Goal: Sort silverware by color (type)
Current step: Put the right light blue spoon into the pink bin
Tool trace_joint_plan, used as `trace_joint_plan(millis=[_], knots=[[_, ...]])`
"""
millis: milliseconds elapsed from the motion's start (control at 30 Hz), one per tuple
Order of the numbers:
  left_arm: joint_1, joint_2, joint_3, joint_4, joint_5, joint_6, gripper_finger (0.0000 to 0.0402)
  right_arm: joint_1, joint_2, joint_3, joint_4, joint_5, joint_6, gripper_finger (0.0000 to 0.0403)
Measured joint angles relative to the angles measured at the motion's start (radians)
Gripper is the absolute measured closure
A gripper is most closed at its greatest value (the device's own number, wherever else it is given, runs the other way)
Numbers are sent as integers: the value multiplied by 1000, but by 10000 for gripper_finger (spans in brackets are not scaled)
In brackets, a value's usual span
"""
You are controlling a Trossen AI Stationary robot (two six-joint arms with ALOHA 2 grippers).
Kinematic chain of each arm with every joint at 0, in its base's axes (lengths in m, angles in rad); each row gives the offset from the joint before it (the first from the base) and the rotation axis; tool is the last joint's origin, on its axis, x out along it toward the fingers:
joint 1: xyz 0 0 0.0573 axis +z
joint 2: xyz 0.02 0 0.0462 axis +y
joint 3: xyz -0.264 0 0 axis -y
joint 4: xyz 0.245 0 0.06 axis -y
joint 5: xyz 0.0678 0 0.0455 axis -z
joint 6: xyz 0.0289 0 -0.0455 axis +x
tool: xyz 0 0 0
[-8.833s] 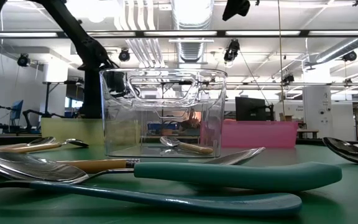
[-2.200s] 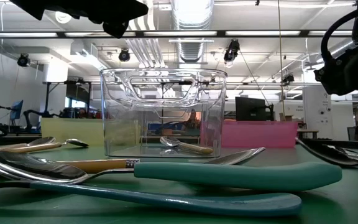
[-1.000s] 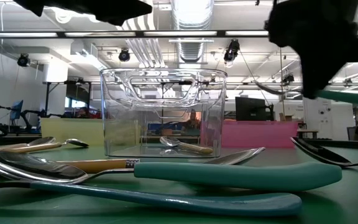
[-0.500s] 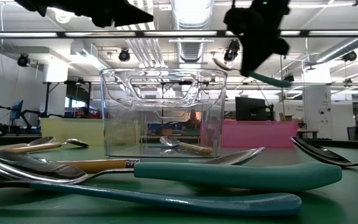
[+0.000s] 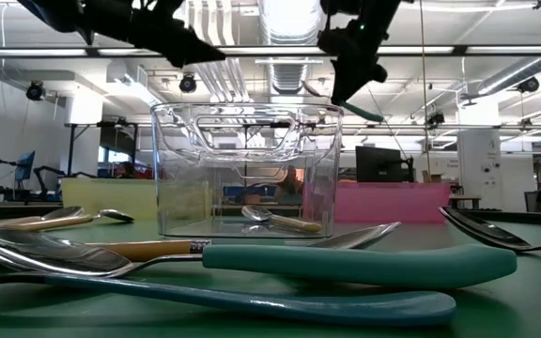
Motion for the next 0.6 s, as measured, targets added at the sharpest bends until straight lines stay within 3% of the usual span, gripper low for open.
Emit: trace_joint_plan(millis=[200,367,600], knots=[[125,0,-6,-38,118,-51,401,-91,95,75,-20,-6,-224,367],[159,0,-6,-42,123,-58,401,-133,195,147,-151,-6,-479,367],[161,1,-7,-47,123,-56,401,-199,289,173,-268,-18,-647,367]])
